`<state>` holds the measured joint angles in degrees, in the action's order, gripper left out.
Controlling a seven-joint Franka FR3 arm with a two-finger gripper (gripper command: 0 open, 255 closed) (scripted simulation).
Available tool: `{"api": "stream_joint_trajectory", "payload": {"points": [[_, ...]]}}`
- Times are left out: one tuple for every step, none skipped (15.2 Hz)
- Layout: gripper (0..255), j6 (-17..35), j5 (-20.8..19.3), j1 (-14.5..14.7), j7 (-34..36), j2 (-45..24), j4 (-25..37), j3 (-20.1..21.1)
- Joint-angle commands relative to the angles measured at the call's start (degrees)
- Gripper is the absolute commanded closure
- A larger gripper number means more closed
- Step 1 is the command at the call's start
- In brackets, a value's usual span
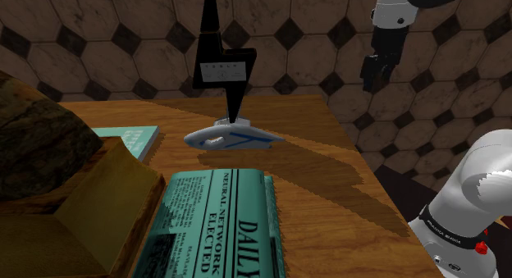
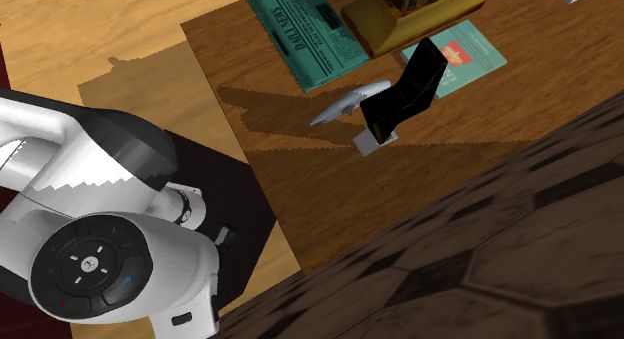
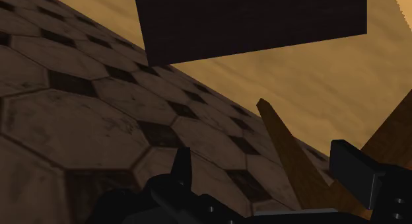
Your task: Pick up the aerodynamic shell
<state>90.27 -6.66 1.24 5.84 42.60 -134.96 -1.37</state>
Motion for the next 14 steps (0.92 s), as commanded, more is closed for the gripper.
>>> {"api": "stream_joint_trajectory", "payload": {"points": [[0,0.00,0.00,0.00,0.00,0.00,0.00,0.00],[0,0.84,0.81,0.73,0.35,-0.69,0.23,0.72],[0,1.67,1.60,1.46,0.68,-1.40,0.49,1.44],[0,2.50,2.37,2.18,1.01,-2.14,0.79,2.15],[0,3.33,3.11,2.88,1.33,-2.90,1.13,2.87],[0,4.16,3.82,3.57,1.63,-3.68,1.51,3.59],[0,4.98,4.51,4.25,1.93,-4.47,1.92,4.31],[0,5.79,5.17,4.91,2.21,-5.29,2.38,5.03],[0,6.59,5.80,5.57,2.50,-6.12,2.86,5.75],[0,7.38,6.40,6.21,2.77,-6.97,3.39,6.47],[0,8.16,6.97,6.84,3.04,-7.84,3.95,7.19],[0,8.93,7.51,7.44,3.30,-8.72,4.54,7.93],[0,9.69,8.02,8.03,3.55,-9.61,5.17,8.65],[0,10.44,8.50,8.60,3.81,-10.52,5.83,9.39]]}}
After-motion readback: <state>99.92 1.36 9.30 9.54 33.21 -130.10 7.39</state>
